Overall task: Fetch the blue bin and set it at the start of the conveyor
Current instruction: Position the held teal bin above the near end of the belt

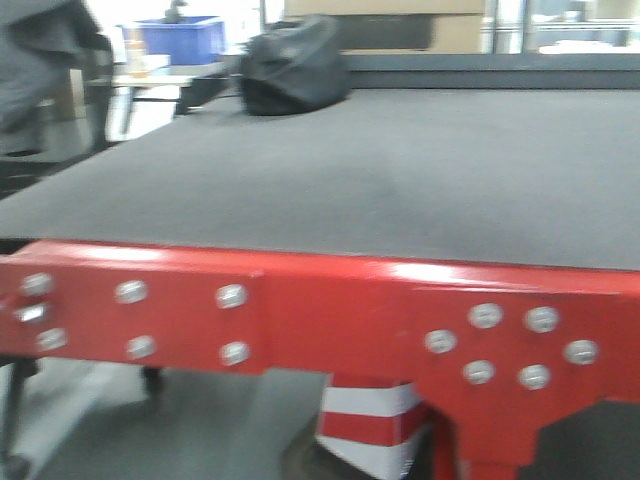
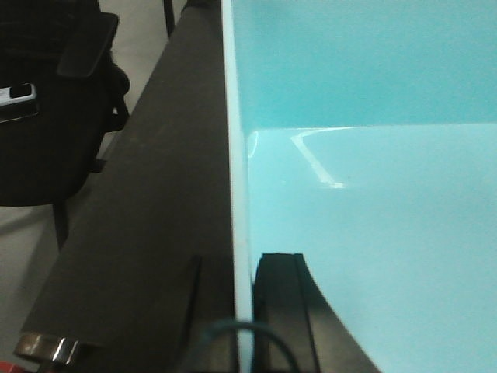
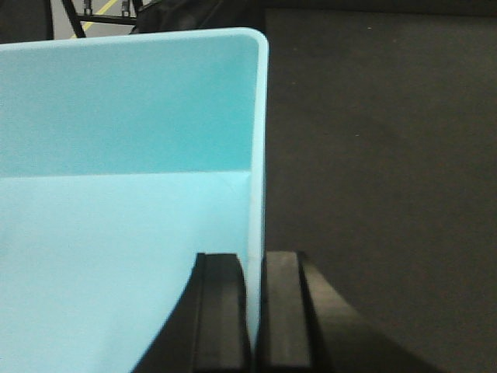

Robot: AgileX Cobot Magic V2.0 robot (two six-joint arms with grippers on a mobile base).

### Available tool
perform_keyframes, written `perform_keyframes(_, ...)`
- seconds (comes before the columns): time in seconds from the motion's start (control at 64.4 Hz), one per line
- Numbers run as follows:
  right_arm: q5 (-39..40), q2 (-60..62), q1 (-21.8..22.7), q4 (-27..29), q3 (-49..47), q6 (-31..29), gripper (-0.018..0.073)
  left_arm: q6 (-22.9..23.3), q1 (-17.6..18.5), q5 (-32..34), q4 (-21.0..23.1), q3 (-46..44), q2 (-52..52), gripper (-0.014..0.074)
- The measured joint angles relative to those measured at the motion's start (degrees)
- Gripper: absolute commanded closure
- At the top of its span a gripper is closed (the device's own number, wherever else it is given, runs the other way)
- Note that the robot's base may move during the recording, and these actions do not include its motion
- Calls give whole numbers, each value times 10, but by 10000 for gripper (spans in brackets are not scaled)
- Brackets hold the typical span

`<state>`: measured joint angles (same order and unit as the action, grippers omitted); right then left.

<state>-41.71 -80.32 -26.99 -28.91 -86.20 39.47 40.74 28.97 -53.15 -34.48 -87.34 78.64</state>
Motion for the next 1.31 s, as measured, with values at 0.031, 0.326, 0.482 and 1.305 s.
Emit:
perform_keyframes(0.031, 0, 0, 0, 0, 0, 0, 713, 0, 0, 0, 0, 0, 0, 707)
perform_keyframes(0.326, 0, 0, 0, 0, 0, 0, 713, 0, 0, 0, 0, 0, 0, 707)
perform_keyframes(0.482, 0, 0, 0, 0, 0, 0, 713, 0, 0, 0, 0, 0, 0, 707)
perform_keyframes(1.305, 0, 0, 0, 0, 0, 0, 713, 0, 0, 0, 0, 0, 0, 707)
